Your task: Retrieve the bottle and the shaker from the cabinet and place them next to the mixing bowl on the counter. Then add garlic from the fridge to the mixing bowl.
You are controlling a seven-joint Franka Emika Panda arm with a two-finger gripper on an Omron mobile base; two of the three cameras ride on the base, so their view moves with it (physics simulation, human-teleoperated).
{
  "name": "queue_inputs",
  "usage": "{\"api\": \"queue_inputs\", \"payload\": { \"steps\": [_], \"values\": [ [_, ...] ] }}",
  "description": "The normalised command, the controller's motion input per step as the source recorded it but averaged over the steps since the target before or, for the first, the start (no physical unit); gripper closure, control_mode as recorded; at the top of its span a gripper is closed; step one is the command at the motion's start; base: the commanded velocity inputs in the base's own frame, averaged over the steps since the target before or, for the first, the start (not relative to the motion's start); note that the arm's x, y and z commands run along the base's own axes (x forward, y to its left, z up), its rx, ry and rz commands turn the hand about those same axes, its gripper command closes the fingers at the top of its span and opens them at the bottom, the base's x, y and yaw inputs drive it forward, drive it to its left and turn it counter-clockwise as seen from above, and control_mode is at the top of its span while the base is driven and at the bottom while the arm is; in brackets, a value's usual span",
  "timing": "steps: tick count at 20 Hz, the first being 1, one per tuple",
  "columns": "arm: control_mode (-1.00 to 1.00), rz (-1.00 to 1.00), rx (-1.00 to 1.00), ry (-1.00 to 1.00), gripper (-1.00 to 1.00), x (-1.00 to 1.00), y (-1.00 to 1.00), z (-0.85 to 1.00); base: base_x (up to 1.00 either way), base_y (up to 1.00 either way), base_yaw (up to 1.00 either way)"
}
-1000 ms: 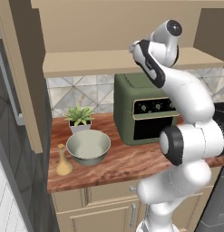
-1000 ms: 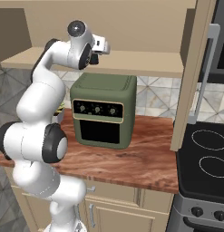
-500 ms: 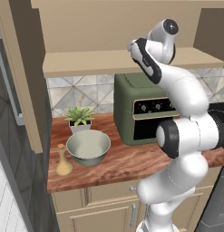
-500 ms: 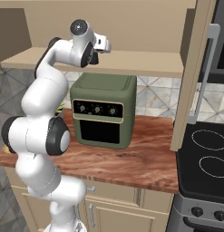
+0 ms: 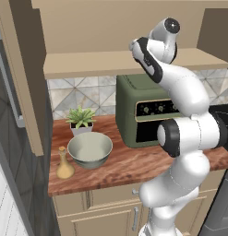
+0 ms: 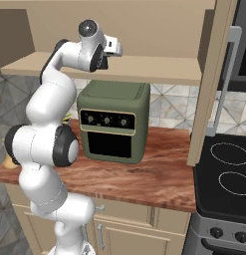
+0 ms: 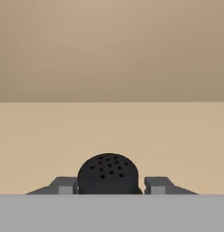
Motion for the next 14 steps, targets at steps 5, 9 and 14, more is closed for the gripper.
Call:
{"api": "queue_inputs", "payload": {
  "steps": [5, 9, 14],
  "values": [
    [-1.0, 0.0, 0.0, 0.01, 1.0, 0.11, 0.0, -0.07, 0.0, 0.0, 0.0],
    [-1.0, 0.0, 0.0, 0.0, 1.0, -0.03, 0.0, -0.03, 0.0, 0.0, 0.0],
    [-1.0, -0.01, 0.0, 0.0, 1.0, -0.84, -0.11, -0.01, 0.0, 0.0, 0.0]
  ]
}}
